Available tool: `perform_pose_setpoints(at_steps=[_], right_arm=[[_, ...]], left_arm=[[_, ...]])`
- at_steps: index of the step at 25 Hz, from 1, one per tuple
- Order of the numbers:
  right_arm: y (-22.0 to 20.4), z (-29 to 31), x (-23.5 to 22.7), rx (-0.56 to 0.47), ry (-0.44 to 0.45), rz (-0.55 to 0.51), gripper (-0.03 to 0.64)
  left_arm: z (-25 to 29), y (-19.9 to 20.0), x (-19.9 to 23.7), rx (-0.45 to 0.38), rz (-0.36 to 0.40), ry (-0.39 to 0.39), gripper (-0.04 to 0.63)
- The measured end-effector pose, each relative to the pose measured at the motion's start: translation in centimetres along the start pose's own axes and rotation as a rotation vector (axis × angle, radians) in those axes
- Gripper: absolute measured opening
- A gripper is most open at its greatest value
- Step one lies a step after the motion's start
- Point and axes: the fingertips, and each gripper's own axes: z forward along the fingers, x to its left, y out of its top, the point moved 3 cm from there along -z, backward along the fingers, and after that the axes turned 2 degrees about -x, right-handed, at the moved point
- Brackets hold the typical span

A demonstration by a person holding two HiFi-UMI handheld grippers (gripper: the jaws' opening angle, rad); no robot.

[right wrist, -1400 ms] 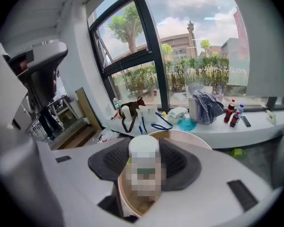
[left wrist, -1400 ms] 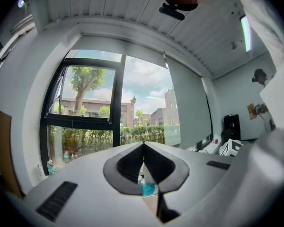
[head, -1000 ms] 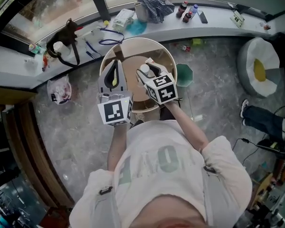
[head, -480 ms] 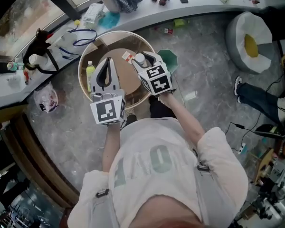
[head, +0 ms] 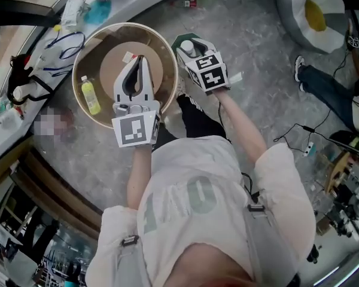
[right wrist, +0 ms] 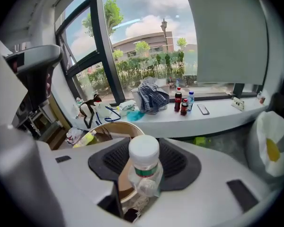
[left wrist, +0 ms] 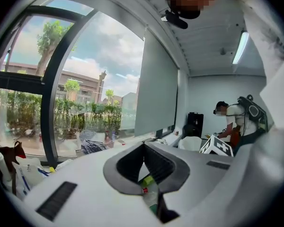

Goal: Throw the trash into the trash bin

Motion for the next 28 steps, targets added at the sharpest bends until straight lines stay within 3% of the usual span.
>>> perform_pose_setpoints(at_steps=[8, 10, 16, 22, 28], right_arm=[[-6.4, 4.1, -6.3, 0.061, 0.036, 0.019, 0.199], [-8.2, 5.8, -7.2, 0.077, 0.028, 0.024, 0.199], [-13.1, 9.7, -10.2, 0.122, 0.007, 0.003, 0.199], [-16.4, 11.4, -10.9, 0.150, -0.016, -0.021, 0.199], [-17.1, 12.1, -10.9, 0.129, -0.022, -0.034, 0.200]], left_arm=[[4.0, -3.2, -1.5, 0.076, -0.013, 0.009, 0.011], [4.8, -4.2, -1.8, 0.108, -0.036, -0.002, 0.011], [6.6, -6.1, -3.5, 0.134, -0.011, -0.048, 0.011], [6.6, -8.5, -4.3, 0.192, -0.018, -0.068, 0.011], [6.1, -9.4, -3.8, 0.202, -0.028, -0.054, 0.011]])
